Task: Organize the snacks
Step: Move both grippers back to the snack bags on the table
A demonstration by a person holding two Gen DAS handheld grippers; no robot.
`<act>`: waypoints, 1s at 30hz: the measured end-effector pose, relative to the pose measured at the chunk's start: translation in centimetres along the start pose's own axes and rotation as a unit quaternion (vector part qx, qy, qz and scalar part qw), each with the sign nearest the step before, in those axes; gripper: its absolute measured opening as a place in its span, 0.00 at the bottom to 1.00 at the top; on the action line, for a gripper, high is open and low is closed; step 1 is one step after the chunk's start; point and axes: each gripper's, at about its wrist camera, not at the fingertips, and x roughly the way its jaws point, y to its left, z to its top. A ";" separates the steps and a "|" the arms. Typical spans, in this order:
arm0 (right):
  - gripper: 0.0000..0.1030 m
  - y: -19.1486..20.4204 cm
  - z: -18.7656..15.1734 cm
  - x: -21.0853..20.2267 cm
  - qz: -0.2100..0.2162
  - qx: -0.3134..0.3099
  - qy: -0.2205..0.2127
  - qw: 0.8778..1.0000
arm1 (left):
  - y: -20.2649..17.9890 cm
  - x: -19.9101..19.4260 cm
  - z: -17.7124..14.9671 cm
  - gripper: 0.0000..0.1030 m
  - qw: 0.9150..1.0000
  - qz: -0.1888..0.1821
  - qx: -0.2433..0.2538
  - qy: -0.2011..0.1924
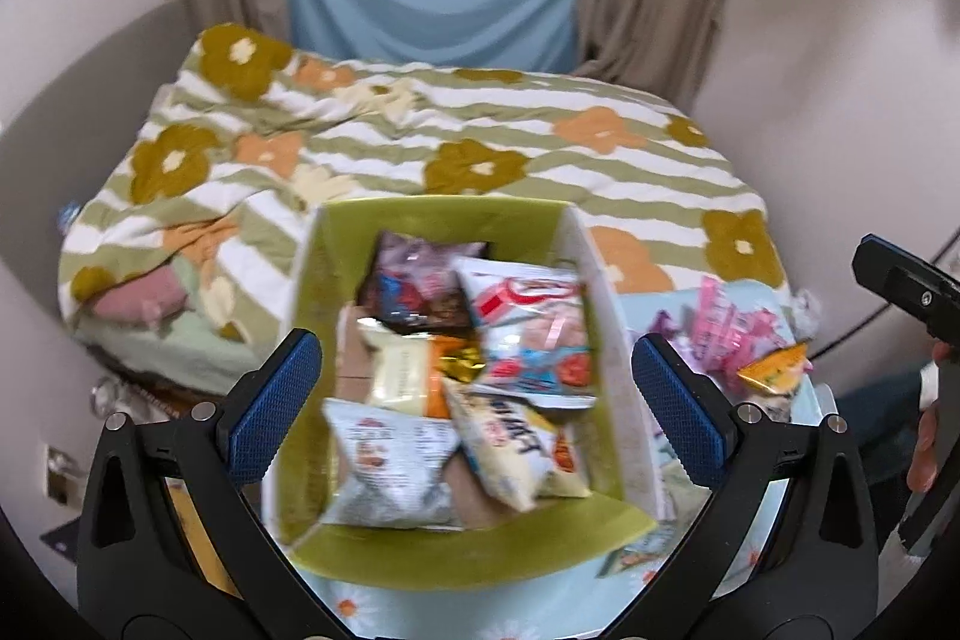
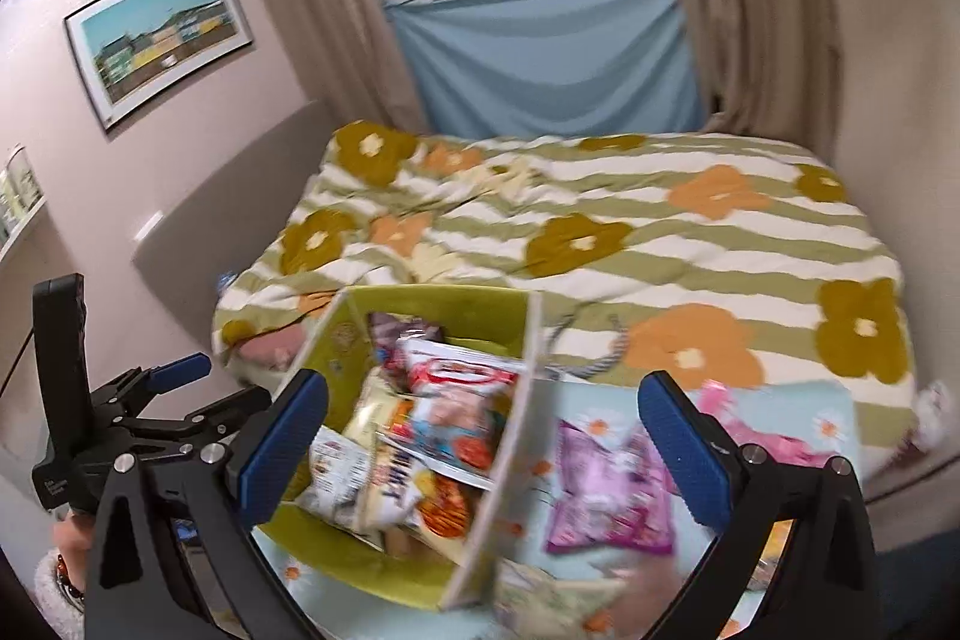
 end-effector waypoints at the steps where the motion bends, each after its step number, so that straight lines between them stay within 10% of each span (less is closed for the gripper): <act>1: 1.00 -0.6 -0.5 -1.1 -0.014 0.005 -0.007 1.000 | -0.6 -0.1 -0.1 1.00 1.000 -0.003 0.004 -0.001; 15: 1.00 -9.5 -5.2 -7.2 -0.106 0.036 -0.023 0.993 | -9.4 -1.4 -4.1 1.00 0.999 0.016 -0.020 -0.031; 30: 1.00 -18.8 -12.8 -3.3 -0.069 0.007 0.046 0.997 | -16.9 2.9 -15.0 1.00 0.993 0.095 -0.075 0.009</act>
